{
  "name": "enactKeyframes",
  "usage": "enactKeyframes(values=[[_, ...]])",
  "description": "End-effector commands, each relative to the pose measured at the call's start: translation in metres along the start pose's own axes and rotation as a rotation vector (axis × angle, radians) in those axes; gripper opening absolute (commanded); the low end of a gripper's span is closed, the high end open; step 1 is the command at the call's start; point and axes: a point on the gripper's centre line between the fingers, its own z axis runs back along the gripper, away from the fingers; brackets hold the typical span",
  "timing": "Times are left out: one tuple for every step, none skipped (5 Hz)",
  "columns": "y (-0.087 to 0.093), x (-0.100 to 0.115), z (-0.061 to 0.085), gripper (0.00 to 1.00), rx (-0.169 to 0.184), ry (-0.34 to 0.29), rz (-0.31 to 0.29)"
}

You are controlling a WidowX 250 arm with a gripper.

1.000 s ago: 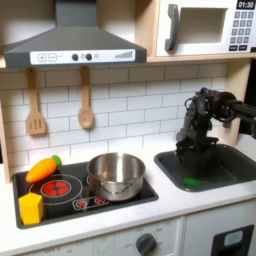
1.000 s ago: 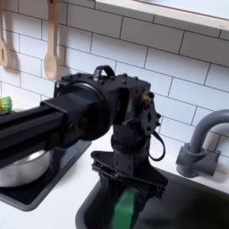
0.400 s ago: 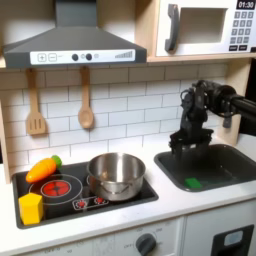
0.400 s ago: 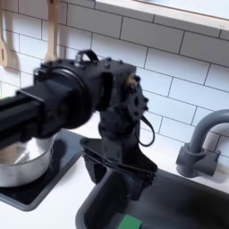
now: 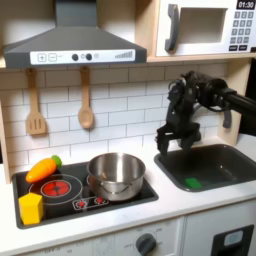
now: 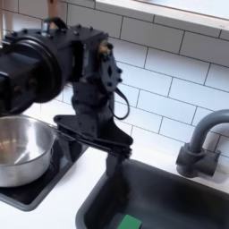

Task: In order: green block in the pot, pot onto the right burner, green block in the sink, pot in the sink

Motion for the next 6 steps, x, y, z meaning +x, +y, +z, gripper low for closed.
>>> enactKeyframes(values=[[0.028, 0.007, 0.004, 1.00, 0.060, -0.014, 0.054], [0.041, 0.010, 0.005, 1.00, 0.080, -0.023, 0.063], [0.047, 0.013, -0.001, 1.00, 0.091, -0.019, 0.065], [0.048, 0.013, -0.011, 1.00, 0.092, 0.000, 0.056], [0.050, 0.012, -0.023, 1.00, 0.102, 0.032, 0.054], [0.056, 0.012, -0.032, 1.00, 0.109, 0.055, 0.064]])
